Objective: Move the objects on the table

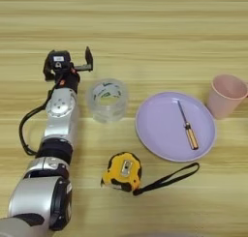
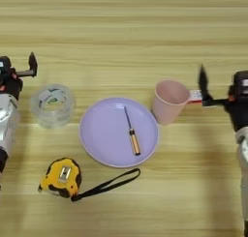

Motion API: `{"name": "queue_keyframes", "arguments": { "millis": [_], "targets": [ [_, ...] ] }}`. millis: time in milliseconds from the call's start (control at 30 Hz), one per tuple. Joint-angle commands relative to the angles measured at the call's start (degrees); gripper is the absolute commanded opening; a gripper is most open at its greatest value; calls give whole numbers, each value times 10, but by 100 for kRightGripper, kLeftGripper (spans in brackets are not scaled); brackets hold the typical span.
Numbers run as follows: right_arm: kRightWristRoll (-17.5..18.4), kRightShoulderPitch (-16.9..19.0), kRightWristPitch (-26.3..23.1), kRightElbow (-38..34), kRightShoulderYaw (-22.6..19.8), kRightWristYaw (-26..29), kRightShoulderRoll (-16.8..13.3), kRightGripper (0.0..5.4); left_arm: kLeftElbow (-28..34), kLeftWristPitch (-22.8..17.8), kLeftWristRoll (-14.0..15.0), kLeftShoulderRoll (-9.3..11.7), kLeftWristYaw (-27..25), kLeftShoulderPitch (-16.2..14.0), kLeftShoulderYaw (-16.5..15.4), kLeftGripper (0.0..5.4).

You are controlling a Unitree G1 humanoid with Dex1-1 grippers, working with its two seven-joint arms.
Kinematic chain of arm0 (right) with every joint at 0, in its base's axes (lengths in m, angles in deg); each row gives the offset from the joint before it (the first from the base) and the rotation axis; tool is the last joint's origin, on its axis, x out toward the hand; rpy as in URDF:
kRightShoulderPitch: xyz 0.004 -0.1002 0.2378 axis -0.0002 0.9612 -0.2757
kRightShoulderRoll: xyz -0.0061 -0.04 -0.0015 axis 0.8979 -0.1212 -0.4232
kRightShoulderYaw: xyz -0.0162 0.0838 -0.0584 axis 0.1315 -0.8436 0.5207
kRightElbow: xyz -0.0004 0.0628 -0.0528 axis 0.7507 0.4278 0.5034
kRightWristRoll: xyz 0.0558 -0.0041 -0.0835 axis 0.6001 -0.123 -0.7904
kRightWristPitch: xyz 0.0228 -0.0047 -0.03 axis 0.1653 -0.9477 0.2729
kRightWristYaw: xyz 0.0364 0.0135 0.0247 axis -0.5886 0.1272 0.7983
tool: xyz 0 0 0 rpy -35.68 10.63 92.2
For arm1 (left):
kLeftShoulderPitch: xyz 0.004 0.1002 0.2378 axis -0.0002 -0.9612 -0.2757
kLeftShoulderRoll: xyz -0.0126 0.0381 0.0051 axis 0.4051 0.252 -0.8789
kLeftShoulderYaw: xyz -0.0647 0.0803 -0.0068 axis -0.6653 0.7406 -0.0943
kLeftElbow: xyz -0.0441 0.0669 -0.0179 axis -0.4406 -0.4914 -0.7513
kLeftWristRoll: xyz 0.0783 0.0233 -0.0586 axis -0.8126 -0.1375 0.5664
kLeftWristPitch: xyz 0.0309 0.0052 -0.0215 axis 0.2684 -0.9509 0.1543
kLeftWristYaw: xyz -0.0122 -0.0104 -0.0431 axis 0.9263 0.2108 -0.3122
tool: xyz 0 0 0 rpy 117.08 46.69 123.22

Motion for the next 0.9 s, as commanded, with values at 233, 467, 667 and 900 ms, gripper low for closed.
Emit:
{"name": "queue_keyframes", "arguments": {
  "millis": [233,467,667,900],
  "targets": [
    [32,50,-83,-82,159,96,-4,540,-6,4,-5,-1,8,12,-1,537],
    [-21,23,-101,-23,283,140,-10,540,14,7,-1,2,13,7,-6,537],
    [-46,7,-112,6,343,173,-12,540,70,-6,4,1,20,-10,-11,537],
    [-42,8,-131,-14,371,209,-21,540,103,-19,0,-3,30,-21,-8,537]
  ]
}}
